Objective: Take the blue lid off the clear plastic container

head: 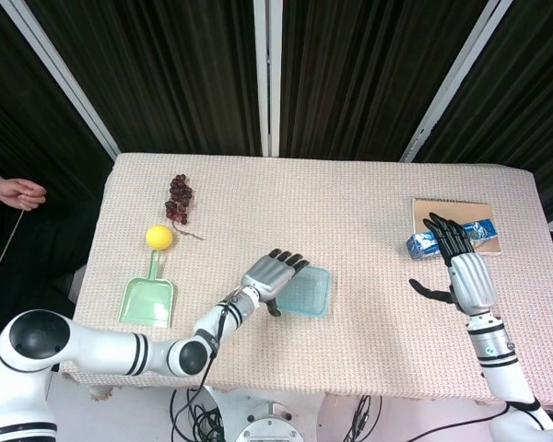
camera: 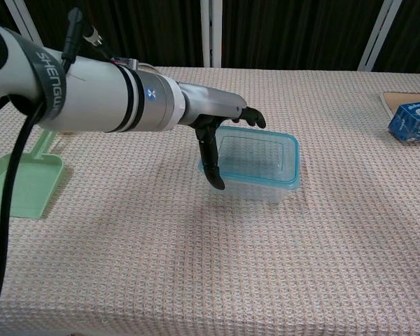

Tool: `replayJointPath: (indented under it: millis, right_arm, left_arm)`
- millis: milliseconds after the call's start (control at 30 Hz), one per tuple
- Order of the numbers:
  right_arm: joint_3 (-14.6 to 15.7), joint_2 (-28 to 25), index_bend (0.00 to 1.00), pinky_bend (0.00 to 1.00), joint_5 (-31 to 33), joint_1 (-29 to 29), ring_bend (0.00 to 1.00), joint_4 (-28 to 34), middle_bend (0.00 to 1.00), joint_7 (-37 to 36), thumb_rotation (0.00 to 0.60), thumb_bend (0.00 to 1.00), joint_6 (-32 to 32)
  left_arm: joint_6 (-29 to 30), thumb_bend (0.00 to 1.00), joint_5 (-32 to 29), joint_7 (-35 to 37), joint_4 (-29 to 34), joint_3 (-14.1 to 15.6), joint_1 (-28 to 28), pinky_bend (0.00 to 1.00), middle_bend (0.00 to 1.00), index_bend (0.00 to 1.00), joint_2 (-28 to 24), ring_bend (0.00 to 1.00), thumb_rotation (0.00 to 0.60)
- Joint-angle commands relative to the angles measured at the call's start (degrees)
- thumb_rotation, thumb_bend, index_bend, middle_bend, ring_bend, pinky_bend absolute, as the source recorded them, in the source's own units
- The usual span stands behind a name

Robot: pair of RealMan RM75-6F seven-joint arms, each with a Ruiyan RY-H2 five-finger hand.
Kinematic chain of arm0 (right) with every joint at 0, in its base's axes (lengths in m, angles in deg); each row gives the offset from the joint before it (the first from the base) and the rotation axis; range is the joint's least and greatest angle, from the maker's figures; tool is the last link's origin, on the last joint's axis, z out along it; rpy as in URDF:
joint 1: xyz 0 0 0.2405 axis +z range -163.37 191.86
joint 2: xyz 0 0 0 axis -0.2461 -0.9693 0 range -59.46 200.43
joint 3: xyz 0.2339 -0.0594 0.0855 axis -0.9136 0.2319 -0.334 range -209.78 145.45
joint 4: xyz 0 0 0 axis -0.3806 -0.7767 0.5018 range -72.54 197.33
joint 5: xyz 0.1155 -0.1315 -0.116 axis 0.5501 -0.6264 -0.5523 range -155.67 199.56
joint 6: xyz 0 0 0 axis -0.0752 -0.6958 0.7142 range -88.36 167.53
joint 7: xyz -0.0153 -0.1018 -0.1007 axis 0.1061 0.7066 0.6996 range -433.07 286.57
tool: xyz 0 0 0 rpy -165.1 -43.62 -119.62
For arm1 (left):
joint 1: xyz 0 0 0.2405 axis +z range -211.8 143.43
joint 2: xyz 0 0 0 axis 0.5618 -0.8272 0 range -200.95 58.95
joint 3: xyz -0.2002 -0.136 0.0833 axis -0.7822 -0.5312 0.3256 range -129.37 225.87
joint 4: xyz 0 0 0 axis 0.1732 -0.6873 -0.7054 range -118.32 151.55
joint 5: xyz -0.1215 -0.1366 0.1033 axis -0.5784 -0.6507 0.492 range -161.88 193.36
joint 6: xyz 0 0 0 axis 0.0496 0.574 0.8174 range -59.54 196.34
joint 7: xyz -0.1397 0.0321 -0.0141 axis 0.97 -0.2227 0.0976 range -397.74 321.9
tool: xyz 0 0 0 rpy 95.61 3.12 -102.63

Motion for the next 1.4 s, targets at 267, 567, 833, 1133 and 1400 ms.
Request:
replayJointPath:
  millis: [267,567,833,1133,1400]
  right_arm:
    - [0.5,-0.1,0.0,0.0,-0.7,-0.3,0.0,0.1,0.0,0.4,0.6,0.07,0.7]
    - [3.8,2.8,0.0,0.2,-9.4,2.4,0.02,0.2,0.11,0.2,0.6,0.07,1.6]
    - [3.7,9.9,0.33,0.6,-14.3,6.7,0.43,-3.9,0.49,10.2,0.6,0.07,3.8]
    - [4.4,16.7,0.53,0.84,-15.1,9.1,0.62,-9.9,0.65,15.1,0.6,0.03,6.0]
    - [5.2,20.6,0.6,0.9,-14.6,9.7,0.67,-13.8,0.69,16.5,0.6,0.01,6.4]
  left_arm:
    - [0.1,0.03,-4.3,2.4,-1.2,2.2,-4.0,0.03,0.0,0.0,-0.4,0.0,0.6]
    - [2.7,0.03,-8.2,2.5,-3.2,3.7,-7.1,0.18,0.18,0.09,1.4,0.1,0.6]
    - [4.5,0.03,-11.7,2.2,-3.5,3.5,-8.9,0.28,0.25,0.14,2.9,0.16,0.6]
    - [5.7,0.03,-12.6,2.3,-3.6,3.4,-9.4,0.28,0.25,0.15,3.5,0.16,0.6]
    - [5.7,0.03,-12.9,2.4,-4.0,3.3,-9.5,0.27,0.24,0.14,3.9,0.16,0.6]
